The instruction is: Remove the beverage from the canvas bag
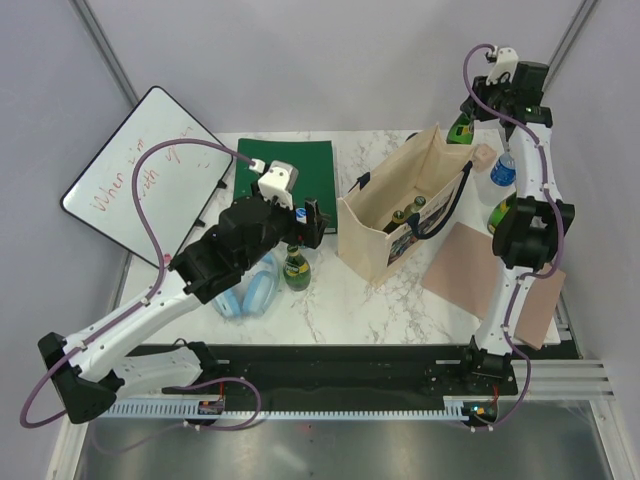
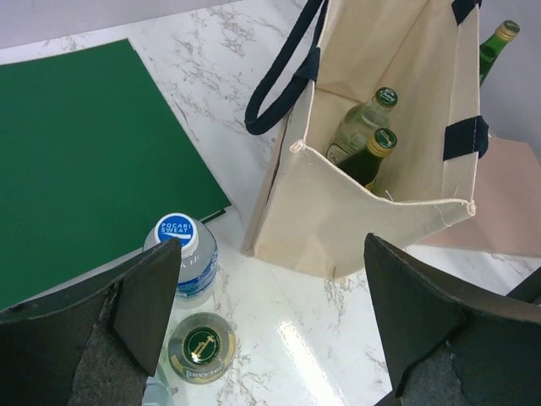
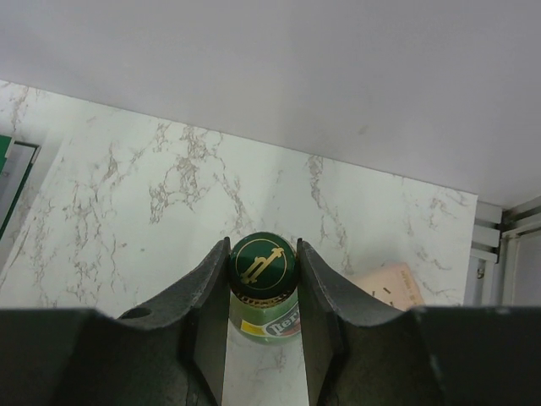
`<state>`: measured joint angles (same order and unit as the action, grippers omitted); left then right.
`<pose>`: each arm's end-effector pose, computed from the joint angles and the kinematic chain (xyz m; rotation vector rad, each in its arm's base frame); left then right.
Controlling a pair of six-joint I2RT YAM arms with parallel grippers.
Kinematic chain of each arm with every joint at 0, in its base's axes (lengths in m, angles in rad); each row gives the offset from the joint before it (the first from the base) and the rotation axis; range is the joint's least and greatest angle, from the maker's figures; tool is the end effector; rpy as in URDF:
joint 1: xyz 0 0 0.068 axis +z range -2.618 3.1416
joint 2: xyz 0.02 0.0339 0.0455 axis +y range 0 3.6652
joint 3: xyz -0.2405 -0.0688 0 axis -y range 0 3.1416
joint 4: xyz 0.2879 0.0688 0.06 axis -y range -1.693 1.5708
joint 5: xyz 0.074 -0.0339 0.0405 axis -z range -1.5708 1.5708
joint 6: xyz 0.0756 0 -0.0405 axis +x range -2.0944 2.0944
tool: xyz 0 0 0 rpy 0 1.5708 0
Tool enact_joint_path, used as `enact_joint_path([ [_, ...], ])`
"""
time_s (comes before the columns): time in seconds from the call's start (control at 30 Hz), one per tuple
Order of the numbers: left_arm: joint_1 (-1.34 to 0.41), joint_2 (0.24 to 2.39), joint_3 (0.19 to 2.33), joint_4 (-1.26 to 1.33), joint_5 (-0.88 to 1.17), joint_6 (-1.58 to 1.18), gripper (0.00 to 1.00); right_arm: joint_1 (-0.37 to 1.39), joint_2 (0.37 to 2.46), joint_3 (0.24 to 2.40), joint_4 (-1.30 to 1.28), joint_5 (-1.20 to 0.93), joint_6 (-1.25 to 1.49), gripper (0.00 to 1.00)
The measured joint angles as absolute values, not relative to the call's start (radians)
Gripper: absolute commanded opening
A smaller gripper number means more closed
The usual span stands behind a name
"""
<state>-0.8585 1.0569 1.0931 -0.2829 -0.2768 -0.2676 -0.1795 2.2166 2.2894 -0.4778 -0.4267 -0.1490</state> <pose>0.2311 -0.2360 0.3575 0.3430 1.8099 -0.5462 0.5751 -0.0725 0.3301 -0.2454 1.9275 0.2037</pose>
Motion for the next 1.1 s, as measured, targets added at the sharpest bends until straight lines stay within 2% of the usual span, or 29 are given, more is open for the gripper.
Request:
enact_joint_path([
  [0.27, -0.859, 1.060, 1.105, -0.283, -0.277, -0.268, 0.95, -0.138, 2.263, 2.238, -0.451, -0.418, -0.173, 0.02],
  [0.5, -0.859, 1.071, 1.122, -0.283, -0.277, -0.267, 0.95, -0.120, 2.284, 2.187, -0.446, -0.405, -0.196, 0.09],
  [0.7, -0.859, 1.083, 1.147, -0.284, -0.266, -0.267, 0.95, -0.121, 2.282, 2.140, -0.381, -0.406, -0.218, 0.28],
  [0.73, -0.859, 1.092, 1.157, -0.283, -0.260, -0.267, 0.95, -0.121, 2.279, 2.131, -0.368, -0.406, -0.221, 0.36],
  [0.83, -0.859, 1.121, 1.188, -0.283, -0.247, -0.267, 0.95, -0.121, 2.268, 2.110, -0.355, -0.409, -0.228, 0.53],
  [0.93, -0.859, 1.164, 1.234, -0.282, -0.220, -0.267, 0.95, -0.121, 2.254, 2.091, -0.348, -0.403, -0.239, 0.64],
  [1.1, -0.859, 1.249, 1.319, -0.280, -0.147, -0.266, 0.95, -0.125, 2.206, 2.072, -0.342, -0.396, -0.250, 0.72],
])
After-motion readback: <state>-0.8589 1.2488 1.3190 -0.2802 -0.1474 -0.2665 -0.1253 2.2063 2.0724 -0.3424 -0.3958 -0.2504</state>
